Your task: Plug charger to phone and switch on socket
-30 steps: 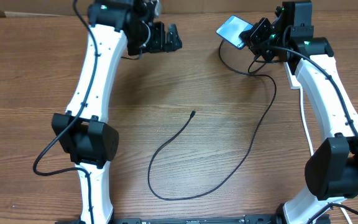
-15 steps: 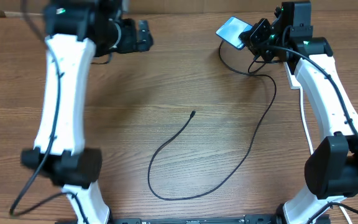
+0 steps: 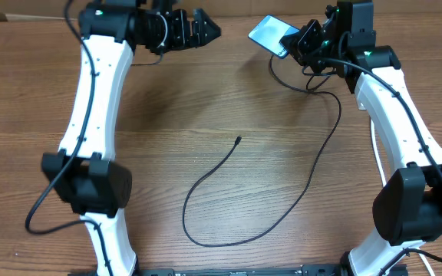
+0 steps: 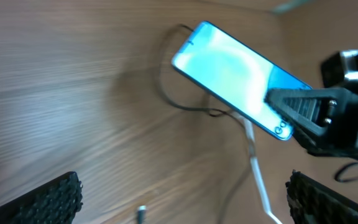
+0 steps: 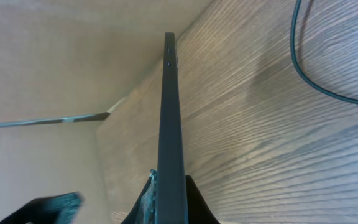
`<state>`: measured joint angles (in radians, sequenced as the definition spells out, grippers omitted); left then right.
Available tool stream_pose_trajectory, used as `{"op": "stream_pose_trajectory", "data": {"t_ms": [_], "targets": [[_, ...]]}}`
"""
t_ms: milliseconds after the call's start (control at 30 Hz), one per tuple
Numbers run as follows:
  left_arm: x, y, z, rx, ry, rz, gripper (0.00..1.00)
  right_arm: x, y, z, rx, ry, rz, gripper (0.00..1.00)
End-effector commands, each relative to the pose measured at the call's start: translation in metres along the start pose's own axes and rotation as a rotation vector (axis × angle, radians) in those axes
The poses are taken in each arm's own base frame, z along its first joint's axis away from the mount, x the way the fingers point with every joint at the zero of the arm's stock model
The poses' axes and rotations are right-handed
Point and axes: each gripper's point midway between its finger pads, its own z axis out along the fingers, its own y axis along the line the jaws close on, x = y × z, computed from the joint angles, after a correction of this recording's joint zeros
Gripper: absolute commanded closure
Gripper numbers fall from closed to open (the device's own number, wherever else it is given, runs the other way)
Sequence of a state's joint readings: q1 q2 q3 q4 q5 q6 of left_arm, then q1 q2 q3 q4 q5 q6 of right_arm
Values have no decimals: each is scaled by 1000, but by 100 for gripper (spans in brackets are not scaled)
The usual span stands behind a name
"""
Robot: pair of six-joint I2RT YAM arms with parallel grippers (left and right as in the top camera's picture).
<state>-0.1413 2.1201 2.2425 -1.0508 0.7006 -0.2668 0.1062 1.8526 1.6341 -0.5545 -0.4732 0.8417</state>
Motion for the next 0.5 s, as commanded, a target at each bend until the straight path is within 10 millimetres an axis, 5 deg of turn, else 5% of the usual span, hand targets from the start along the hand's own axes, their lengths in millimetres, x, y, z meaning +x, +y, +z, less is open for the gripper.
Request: {"op": "stream_pose_trajectory", "data": {"t_ms": [0,467], "targets": [[4,-18,8,245,69,-86,0,-3,15,-4,-54,-3,56,96],[-34,-16,26,281,-7,-363,0,17,69,8,-197,13,156,96]]}}
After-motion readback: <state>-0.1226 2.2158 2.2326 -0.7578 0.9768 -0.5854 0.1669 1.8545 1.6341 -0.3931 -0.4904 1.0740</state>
